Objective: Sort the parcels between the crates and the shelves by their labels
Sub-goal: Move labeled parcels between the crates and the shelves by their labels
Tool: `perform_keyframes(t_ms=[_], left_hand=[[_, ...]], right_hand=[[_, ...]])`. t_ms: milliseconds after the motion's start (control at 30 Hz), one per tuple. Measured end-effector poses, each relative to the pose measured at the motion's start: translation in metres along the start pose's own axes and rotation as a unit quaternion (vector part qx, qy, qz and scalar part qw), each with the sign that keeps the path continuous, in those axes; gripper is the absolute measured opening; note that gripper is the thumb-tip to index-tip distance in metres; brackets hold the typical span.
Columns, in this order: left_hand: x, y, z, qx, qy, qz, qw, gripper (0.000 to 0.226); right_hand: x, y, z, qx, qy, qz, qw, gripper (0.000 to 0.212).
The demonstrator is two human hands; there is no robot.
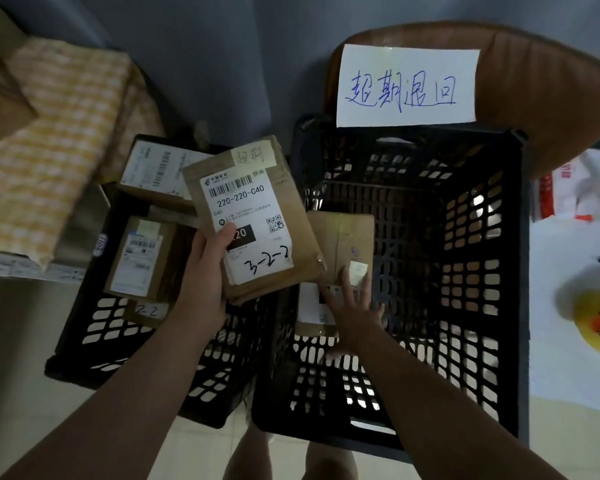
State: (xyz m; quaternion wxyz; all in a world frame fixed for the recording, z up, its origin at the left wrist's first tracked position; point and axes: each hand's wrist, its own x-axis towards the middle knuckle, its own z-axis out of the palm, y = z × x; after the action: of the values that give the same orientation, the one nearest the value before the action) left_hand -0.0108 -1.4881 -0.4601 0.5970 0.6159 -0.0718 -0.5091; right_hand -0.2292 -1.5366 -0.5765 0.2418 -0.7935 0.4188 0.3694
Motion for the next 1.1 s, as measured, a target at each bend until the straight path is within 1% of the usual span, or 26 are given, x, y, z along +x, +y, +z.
perform_keyframes(t_ms=[33, 67, 133, 200, 300, 367, 433, 533, 600, 667, 700, 767, 833, 900, 933, 1000, 1033, 1067, 1100], left_hand=[[0.002, 0.000, -0.001, -0.005, 0.005, -0.007, 1.000, 0.049], [0.003, -0.001, -0.002, -0.013, 0.008, -0.018, 1.000, 0.042], [0.005, 0.000, -0.003, -0.025, 0.001, -0.048, 0.999, 0.028], [0.007, 0.001, -0.004, -0.035, -0.015, -0.078, 0.996, 0.020], [0.010, 0.003, -0.008, -0.057, -0.024, -0.105, 0.993, 0.032], [0.012, 0.003, -0.010, -0.063, -0.021, -0.109, 0.992, 0.035], [0.012, 0.002, -0.012, -0.068, -0.021, -0.110, 0.991, 0.036], [0.011, 0.001, -0.014, -0.063, -0.029, -0.114, 0.991, 0.046], [0.008, 0.001, -0.015, -0.063, -0.027, -0.115, 0.991, 0.046], [0.005, 0.003, -0.016, -0.063, -0.026, -0.114, 0.991, 0.041], [0.003, 0.005, -0.016, -0.060, -0.025, -0.112, 0.992, 0.038], [-0.003, 0.008, -0.019, -0.043, -0.023, -0.096, 0.994, 0.033], [-0.009, 0.013, -0.024, -0.027, -0.031, -0.083, 0.996, 0.039], [-0.017, 0.019, -0.030, -0.019, -0.045, -0.075, 0.996, 0.051], [-0.021, 0.023, -0.035, -0.016, -0.050, -0.068, 0.996, 0.053], [-0.028, 0.029, -0.046, -0.008, -0.060, -0.057, 0.997, 0.054], [-0.031, 0.032, -0.052, -0.002, -0.064, -0.054, 0.996, 0.055], [-0.034, 0.034, -0.059, 0.007, -0.066, -0.050, 0.997, 0.056], [-0.038, 0.035, -0.067, 0.017, -0.069, -0.043, 0.997, 0.056]], right_hand=[[0.004, -0.002, 0.005, -0.014, 0.015, 0.010, 1.000, 0.133], [0.006, -0.002, 0.011, -0.016, 0.050, 0.013, 0.999, 0.127], [0.007, 0.001, 0.019, 0.004, 0.129, -0.002, 0.992, 0.108], [0.009, 0.004, 0.016, 0.029, 0.188, -0.015, 0.982, 0.100], [0.021, 0.010, -0.006, 0.053, 0.245, -0.001, 0.968, 0.093], [0.030, 0.013, -0.023, 0.067, 0.246, 0.011, 0.967, 0.086], [0.037, 0.014, -0.026, 0.082, 0.226, 0.019, 0.971, 0.083], [0.041, 0.014, -0.022, 0.115, 0.188, 0.021, 0.975, 0.078], [0.038, 0.016, -0.027, 0.108, 0.166, 0.021, 0.980, 0.073], [0.030, 0.019, -0.040, 0.081, 0.152, 0.021, 0.985, 0.070], [0.024, 0.020, -0.048, 0.073, 0.158, 0.017, 0.985, 0.069], [0.008, 0.017, -0.063, 0.086, 0.200, 0.008, 0.976, 0.064], [-0.012, 0.007, -0.078, 0.141, 0.263, -0.010, 0.954, 0.056], [-0.035, -0.007, -0.092, 0.217, 0.339, -0.039, 0.915, 0.049], [-0.047, -0.015, -0.099, 0.266, 0.379, -0.054, 0.885, 0.044], [-0.073, -0.037, -0.112, 0.388, 0.435, -0.083, 0.808, 0.032], [-0.086, -0.050, -0.117, 0.451, 0.434, -0.099, 0.774, 0.028], [-0.098, -0.066, -0.121, 0.505, 0.410, -0.121, 0.749, 0.024], [-0.109, -0.083, -0.123, 0.550, 0.368, -0.153, 0.734, 0.024]])
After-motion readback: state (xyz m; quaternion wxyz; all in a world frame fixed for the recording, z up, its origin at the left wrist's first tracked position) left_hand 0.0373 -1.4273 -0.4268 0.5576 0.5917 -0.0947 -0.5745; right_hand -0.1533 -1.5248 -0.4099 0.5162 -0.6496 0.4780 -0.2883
